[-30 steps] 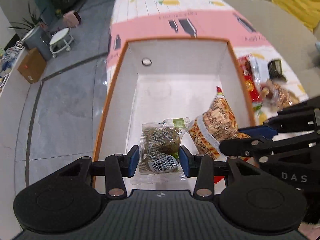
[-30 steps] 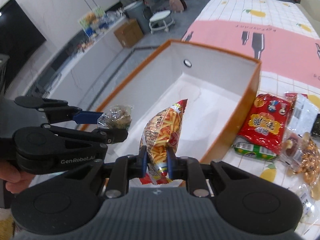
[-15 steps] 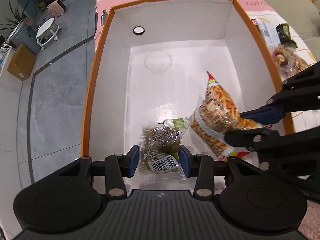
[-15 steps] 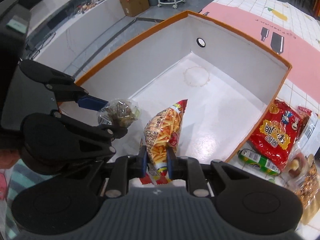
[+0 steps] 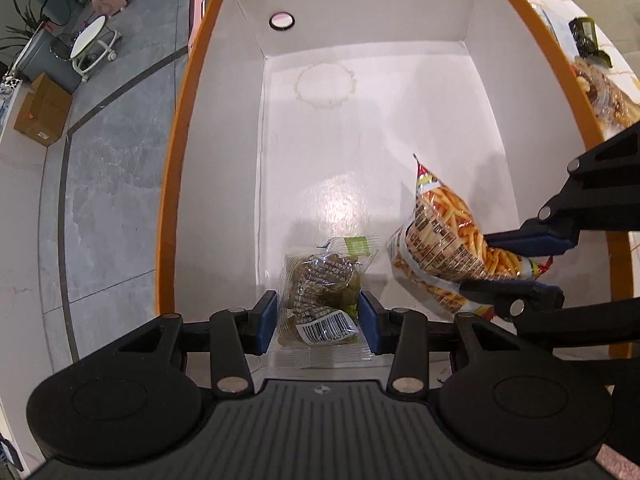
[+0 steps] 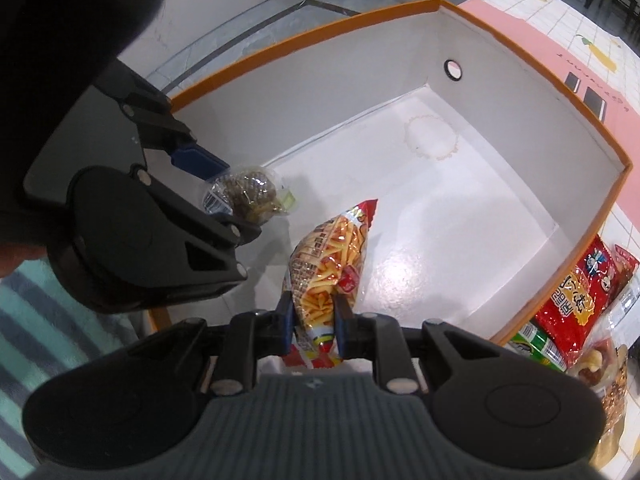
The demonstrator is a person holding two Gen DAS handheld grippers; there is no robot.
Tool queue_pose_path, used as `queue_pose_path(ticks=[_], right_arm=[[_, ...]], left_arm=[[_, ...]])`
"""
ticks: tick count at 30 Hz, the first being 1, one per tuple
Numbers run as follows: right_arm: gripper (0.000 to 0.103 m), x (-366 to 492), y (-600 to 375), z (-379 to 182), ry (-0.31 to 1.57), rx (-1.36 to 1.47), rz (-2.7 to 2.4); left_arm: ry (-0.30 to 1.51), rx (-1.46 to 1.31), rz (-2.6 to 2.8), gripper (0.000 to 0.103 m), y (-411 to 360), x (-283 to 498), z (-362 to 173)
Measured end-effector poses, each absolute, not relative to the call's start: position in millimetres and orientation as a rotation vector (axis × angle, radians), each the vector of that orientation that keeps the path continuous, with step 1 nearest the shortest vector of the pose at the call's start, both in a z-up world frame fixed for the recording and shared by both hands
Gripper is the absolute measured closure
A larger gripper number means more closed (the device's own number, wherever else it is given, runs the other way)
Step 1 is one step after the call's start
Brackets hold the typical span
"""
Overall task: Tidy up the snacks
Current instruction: 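Carry both bags over the orange box and open both tools to drop them, then withdraw both tools from the box back toward the snack pile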
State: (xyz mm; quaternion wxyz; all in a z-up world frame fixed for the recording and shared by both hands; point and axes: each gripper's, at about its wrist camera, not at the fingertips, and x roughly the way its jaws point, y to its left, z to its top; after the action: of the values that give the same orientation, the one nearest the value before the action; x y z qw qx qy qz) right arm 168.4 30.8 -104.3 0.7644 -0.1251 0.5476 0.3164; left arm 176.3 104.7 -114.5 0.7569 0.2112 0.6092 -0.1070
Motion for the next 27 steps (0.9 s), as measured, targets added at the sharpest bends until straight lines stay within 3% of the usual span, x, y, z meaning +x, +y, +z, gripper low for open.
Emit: queue_pose_path(ticks=[7,16,18,22,27], right_arm=[[0.084,173.4,32.2,-108.1,1.185,-0.284,0.698],[0.068,167.9,27.7,-91.8,1.136,-0.303,0.694],[0.055,166.1,26.1,-87.9,1.119,-0.315,0.685],[0.053,161.5,17.6,-78.0,1.079,-0.329,0.663],[0.044,154.2,-7.8,-56.8,1.008,-0.288,0.617]], left_arm=[[1.343,0.458,-0.219,0.052,105.7,174.9,-117.3],[1.315,0.467,-0.220,0.045,102.5,174.0,-108.8],[1.302,0.463,-0.218,0.045,102.3,173.3,-103.4],[1.268,0.459,-0.220,0.044,100.2,171.3,-90.9],[1.175,0.427,-0.193,0.044,92.5,162.4,-64.2]])
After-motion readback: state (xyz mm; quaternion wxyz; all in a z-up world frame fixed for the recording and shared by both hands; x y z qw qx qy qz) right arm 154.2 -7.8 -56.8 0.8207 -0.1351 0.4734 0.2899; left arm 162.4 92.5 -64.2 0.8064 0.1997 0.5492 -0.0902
